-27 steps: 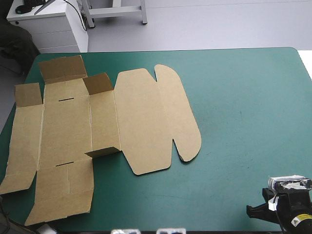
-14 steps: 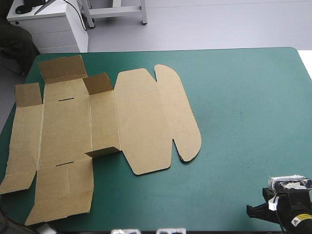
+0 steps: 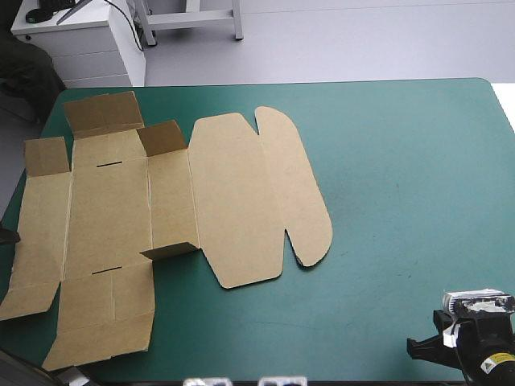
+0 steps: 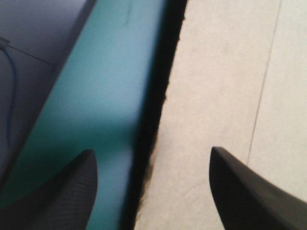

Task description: Fold the box

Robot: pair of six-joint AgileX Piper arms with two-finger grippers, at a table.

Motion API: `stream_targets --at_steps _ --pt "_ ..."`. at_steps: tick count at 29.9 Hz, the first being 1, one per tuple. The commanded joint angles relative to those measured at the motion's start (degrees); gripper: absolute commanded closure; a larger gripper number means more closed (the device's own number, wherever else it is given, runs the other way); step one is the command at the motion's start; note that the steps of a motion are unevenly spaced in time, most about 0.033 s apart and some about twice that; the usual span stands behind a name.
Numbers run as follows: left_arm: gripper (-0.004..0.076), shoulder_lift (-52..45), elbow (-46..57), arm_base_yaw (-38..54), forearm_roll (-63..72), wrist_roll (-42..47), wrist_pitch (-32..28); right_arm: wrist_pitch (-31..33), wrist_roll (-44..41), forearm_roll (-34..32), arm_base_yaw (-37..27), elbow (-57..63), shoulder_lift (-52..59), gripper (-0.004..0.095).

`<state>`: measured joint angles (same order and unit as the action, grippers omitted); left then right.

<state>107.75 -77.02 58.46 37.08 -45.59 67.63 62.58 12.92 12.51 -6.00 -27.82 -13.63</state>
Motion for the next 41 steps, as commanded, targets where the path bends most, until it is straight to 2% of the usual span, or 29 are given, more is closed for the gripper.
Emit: stream_targets --at_steps 1,13,27,31,34,36,41 --pt "0.023 -0.3 -1.71 -0.04 6.56 -1.67 5.84 -3.3 0.11 0.3 0.15 -1.51 -0.93 0.0912" --pt "0.023 2.5 -1.71 -1.07 5.78 -1.48 6.58 -3.4 -1.34 0.3 0.15 -1.51 -0.93 0.0912" --pt "0.0231 5.55 -1.71 -14.07 5.08 -0.21 6.58 -3.4 -2.24 0.3 0.15 -1.51 -0.93 0.0912" --pt "0.026 5.55 -1.71 -16.45 5.22 0.37 6.58 -3.4 -2.24 0.3 0.15 -1.51 -0.93 0.0912" --pt "0.0324 5.55 -1.71 -17.46 5.22 1.42 6.58 -3.4 -2.24 0.3 0.15 -1.51 -0.93 0.0912" --pt "0.0401 5.55 -1.71 -17.73 5.09 1.57 6.58 -3.4 -2.24 0.3 0.15 -1.51 -0.93 0.0912" --pt "0.0695 5.45 -1.71 -18.49 4.94 1.57 6.58 -3.4 -2.24 0.3 0.15 -1.51 -0.93 0.0912"
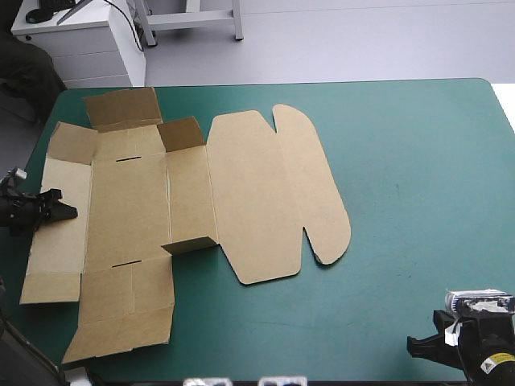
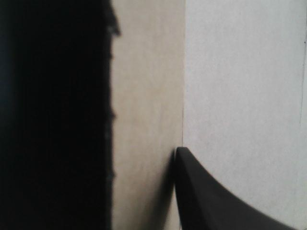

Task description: Fold the box

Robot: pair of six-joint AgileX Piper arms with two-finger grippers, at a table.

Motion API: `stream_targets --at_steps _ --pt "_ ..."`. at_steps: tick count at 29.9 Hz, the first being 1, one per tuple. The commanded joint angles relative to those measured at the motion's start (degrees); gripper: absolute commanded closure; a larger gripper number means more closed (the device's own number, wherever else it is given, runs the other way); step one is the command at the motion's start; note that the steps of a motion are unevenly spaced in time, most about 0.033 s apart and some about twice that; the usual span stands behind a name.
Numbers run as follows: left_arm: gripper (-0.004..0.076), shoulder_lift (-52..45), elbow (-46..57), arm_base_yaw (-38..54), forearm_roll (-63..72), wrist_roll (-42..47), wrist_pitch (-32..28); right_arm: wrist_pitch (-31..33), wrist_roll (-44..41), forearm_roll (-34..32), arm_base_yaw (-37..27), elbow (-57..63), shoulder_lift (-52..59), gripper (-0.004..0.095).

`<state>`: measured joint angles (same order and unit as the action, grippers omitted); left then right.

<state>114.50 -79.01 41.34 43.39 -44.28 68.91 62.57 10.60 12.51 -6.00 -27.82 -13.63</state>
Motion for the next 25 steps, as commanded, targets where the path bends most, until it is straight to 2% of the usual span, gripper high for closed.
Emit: stream_targets --at_steps 1,9,20,25 --pt "0.0729 -1.46 0.27 -1.81 -1.37 0.38 5.29 -3.39 0.08 0.3 0.15 -1.51 -0.93 0.0912" --pt "0.0729 -5.91 -3.5 -8.74 -3.06 -0.58 5.29 -3.39 0.08 0.3 0.15 -1.51 -0.93 0.0912" --pt "0.0731 -10.78 -20.32 -26.44 -11.81 -1.47 5.01 -3.39 0.08 0.3 0.15 -1.51 -0.93 0.0912" --pt "0.0731 -11.0 -27.92 -36.64 -20.61 -3.02 4.34 -3.39 0.08 0.3 0.15 -1.51 -0.93 0.0912"
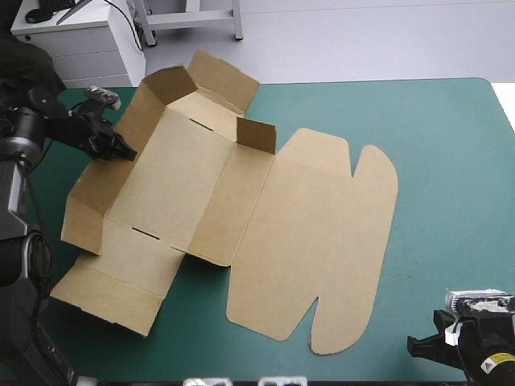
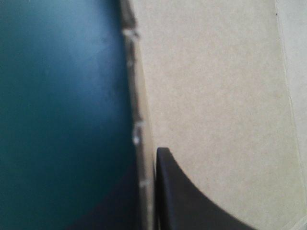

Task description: Fold the box

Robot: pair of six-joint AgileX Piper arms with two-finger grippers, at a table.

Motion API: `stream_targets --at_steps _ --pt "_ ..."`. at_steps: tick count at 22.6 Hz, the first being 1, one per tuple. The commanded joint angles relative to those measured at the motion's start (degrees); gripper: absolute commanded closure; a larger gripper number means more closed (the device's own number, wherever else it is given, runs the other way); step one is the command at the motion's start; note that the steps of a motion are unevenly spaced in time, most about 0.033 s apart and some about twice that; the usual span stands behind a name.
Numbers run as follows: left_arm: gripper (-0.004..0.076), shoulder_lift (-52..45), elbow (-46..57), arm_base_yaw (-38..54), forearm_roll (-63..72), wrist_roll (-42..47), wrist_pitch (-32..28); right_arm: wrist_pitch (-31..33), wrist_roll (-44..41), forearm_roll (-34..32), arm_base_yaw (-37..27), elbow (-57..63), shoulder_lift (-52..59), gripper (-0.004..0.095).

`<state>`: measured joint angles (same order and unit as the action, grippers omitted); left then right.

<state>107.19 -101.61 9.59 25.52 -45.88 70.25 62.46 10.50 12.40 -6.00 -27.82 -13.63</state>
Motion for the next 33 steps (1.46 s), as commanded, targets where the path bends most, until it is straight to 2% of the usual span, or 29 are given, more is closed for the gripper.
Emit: stream_targets --at_steps 1,3,6,10,13,17,27,33 --pt "0.0731 -3.7 -6.42 -7.11 -4.84 -1.41 2.63 -3.28 0.18 0.41 0.15 -1.51 -0.93 0.0912" --pt "0.0731 -3.7 -9.12 -11.48 -9.84 -1.41 1.85 -3.28 0.18 0.41 0.15 -1.51 -0.93 0.0912" --pt "0.0731 -3.7 -12.92 -20.39 -19.36 -1.41 -2.97 -3.28 0.18 0.41 0.15 -1.51 -0.93 0.0912" --pt "0.0731 -3.7 -13.65 -30.65 -28.18 -1.41 -7.27 -3.28 0.18 0.41 0.15 -1.51 -0.93 0.0912" --pt "0.0731 -3.7 -13.65 -37.52 -35.58 -1.41 -8.65 -3.28 0.18 0.41 0.15 -1.51 -0.93 0.0912" --pt "0.0731 -3.7 -13.65 -45.14 -38.37 -1.41 -9.27 -3.28 0.18 0.41 0.15 -1.51 -0.93 0.0912" --pt "0.0731 -3.7 -13.42 -58.98 -49.41 2.54 -13.61 -3.28 0.18 0.19 0.15 -1.51 -0.93 0.0912" --pt "0.0731 -3.06 -12.96 -65.76 -59.01 9.54 -16.18 -3.28 0.18 -0.09 0.15 -1.51 -0.93 0.0912"
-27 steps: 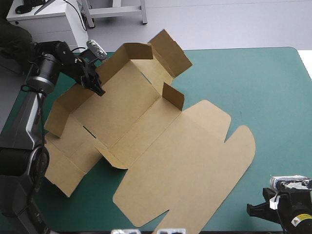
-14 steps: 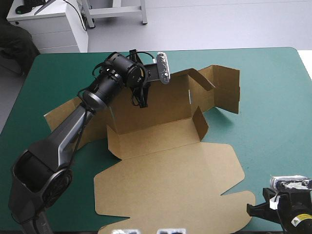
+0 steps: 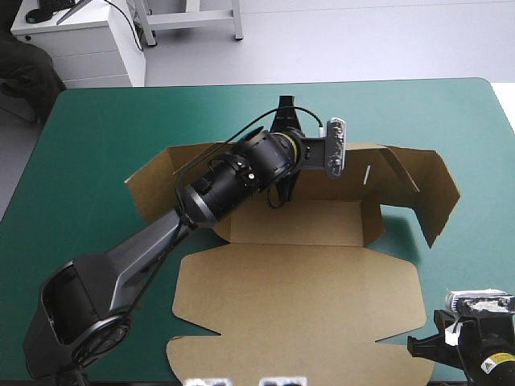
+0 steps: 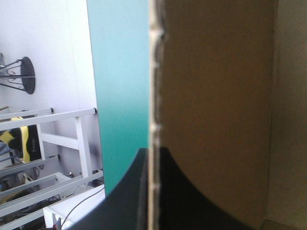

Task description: Fold the box

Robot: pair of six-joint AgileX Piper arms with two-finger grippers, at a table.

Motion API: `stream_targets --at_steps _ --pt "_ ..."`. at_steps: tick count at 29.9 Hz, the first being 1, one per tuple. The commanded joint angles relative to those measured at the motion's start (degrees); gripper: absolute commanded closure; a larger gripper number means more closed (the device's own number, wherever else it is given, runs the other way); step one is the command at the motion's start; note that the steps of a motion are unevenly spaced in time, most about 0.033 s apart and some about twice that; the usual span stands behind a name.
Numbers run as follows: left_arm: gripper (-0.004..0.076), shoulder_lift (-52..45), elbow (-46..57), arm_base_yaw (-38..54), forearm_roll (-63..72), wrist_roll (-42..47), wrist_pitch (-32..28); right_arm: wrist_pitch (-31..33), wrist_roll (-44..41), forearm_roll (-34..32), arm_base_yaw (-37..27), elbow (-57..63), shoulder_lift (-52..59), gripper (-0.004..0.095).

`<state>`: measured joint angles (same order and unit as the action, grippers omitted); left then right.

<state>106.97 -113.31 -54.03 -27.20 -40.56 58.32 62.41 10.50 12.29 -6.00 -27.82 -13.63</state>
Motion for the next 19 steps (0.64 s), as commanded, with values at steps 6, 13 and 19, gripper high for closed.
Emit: stream_targets --at_steps 6,13,19 --pt "0.0731 -2.69 0.33 -3.51 -12.26 12.88 -7.47 -3.23 0.18 0.03 0.15 -1.51 -0.93 0.0912" --pt "0.0731 -3.23 10.93 -5.69 -29.74 26.33 -8.15 -2.16 -0.08 1.54 0.15 -2.59 -1.03 0.0912" --pt "0.0731 -4.02 20.18 -10.21 -46.6 42.5 -9.54 -2.16 -0.08 1.56 0.15 -6.55 -1.03 0.0912"
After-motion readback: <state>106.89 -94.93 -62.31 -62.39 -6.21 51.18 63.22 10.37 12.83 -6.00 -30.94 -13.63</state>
